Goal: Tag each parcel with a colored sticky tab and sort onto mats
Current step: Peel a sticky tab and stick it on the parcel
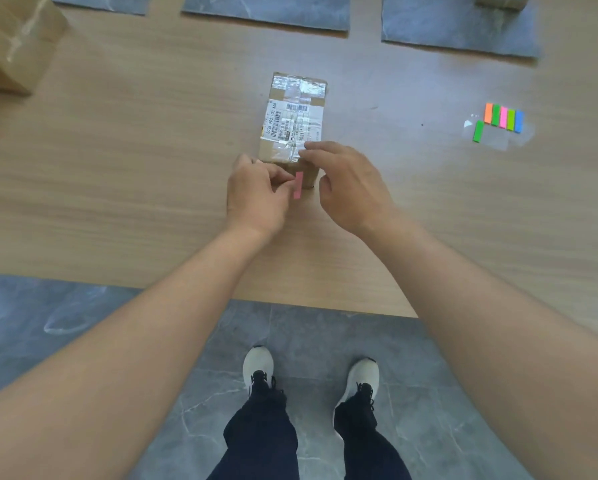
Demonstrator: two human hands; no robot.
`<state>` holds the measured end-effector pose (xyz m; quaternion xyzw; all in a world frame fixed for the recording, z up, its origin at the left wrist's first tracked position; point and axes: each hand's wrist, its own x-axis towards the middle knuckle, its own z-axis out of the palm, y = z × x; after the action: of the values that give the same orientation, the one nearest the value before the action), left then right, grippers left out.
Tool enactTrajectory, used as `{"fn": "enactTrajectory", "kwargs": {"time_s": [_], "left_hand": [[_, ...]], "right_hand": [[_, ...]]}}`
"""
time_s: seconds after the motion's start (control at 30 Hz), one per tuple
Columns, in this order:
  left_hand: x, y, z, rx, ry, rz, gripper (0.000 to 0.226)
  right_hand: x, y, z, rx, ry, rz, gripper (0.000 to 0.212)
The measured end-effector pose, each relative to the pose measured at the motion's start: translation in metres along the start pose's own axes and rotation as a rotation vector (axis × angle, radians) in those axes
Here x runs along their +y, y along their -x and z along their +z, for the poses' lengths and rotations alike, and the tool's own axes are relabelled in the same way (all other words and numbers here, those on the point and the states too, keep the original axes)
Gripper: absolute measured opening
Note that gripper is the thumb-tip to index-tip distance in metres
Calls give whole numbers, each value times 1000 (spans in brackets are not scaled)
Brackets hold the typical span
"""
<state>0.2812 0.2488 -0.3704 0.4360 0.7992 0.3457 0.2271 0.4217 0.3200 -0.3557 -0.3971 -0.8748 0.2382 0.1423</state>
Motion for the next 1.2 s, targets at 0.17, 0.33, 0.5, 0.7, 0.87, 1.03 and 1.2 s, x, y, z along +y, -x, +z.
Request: {"fn": "enactTrajectory", "kwargs": {"time_s": [0.17, 0.33, 0.5, 0.7, 0.87, 1.03, 1.2], "left_hand": [[0, -3, 8, 58, -72, -40, 5], [2, -5, 14, 91, -94, -87, 9], [2, -6, 17, 115, -120, -99, 11], [4, -5, 20, 147, -113, -128, 12], [-9, -12, 13, 177, -103, -193, 15], [-28, -28, -20, 257, -39, -179, 13], [-23, -41, -26, 154, 567, -298, 33]], "right_hand": [[7, -1, 6, 72, -60, -63, 31], [15, -11, 10, 101, -94, -67, 20], [22, -19, 22, 171, -132, -81, 13], [25, -15, 38, 318, -197, -79, 11], [26, -12, 54, 445, -201, -72, 10], [22, -13, 65, 516, -188, -37, 11], [18, -9, 73, 515, -151, -5, 15]]}}
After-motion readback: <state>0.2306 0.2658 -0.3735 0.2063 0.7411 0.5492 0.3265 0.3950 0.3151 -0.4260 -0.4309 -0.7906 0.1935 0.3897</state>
